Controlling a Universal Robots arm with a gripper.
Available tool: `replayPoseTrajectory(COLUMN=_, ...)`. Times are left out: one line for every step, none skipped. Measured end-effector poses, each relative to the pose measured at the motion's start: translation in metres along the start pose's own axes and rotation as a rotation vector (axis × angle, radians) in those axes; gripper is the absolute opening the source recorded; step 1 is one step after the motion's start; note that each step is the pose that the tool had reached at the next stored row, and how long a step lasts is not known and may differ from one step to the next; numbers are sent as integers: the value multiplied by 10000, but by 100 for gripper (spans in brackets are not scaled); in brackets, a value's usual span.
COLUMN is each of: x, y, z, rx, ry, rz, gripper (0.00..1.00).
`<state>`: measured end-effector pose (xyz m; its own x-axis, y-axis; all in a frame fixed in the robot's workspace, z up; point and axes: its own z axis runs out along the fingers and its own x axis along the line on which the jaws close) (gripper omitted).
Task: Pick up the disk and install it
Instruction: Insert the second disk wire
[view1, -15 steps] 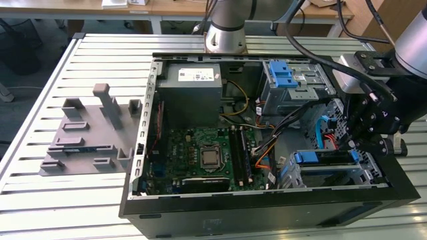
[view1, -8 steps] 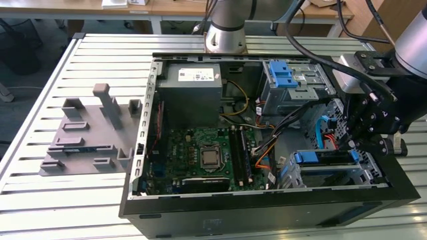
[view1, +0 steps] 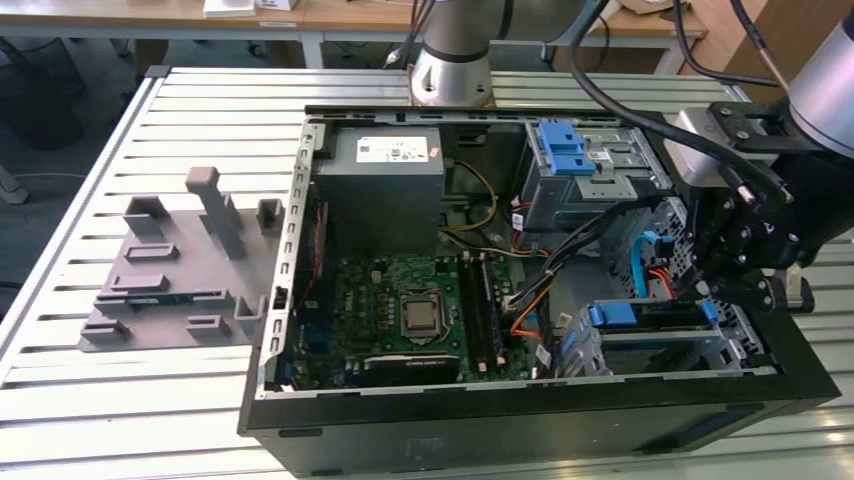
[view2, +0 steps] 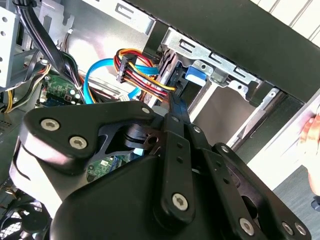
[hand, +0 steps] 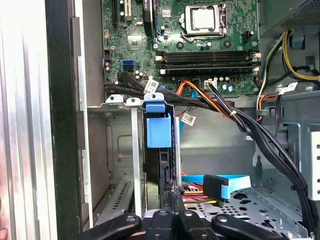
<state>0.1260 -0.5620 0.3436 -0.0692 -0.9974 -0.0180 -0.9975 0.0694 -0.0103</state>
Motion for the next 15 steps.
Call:
replayPoseTrajectory(x=0, y=2, z=0, rx=1, ry=0, rz=1, gripper=11)
replayPoseTrajectory(x=1, y=5, z=0, rx=2, ry=0, rz=1, gripper=11)
replayPoseTrajectory(x=1, y=6, z=0, rx=2, ry=0, rz=0, gripper=11)
replayPoseTrajectory(x=1, y=8, z=0, rx=2, ry=0, rz=0, gripper=11)
replayPoseTrajectory(x=1, y=13, z=0, rx=2, ry=0, rz=1, gripper=11)
replayPoseTrajectory(x=1, y=17, z=0, rx=2, ry=-1, rz=1, gripper=11)
replayPoseTrajectory(x=1, y=22, z=0, rx=2, ry=-1, rz=0, gripper=11)
replayPoseTrajectory(x=2, y=30, z=0, rx=2, ry=-1, rz=0, gripper=11)
replayPoseTrajectory(x=3, y=38, z=-1, rx=2, ry=-4, rz=0, gripper=11)
replayPoseTrajectory(x=3, y=48, z=-5, rx=1, ry=-8, rz=1, gripper=11)
replayPoseTrajectory(x=3, y=52, z=-11, rx=1, ry=-11, rz=1, gripper=11)
replayPoseTrajectory(x=3, y=52, z=-22, rx=1, ry=-14, rz=1, gripper=11)
replayPoseTrajectory(x=3, y=52, z=-45, rx=1, ry=-11, rz=-1, gripper=11)
replayPoseTrajectory(x=2, y=52, z=-66, rx=1, ry=-13, rz=-1, gripper=11)
replayPoseTrajectory(x=2, y=53, z=-87, rx=1, ry=-14, rz=0, gripper=11)
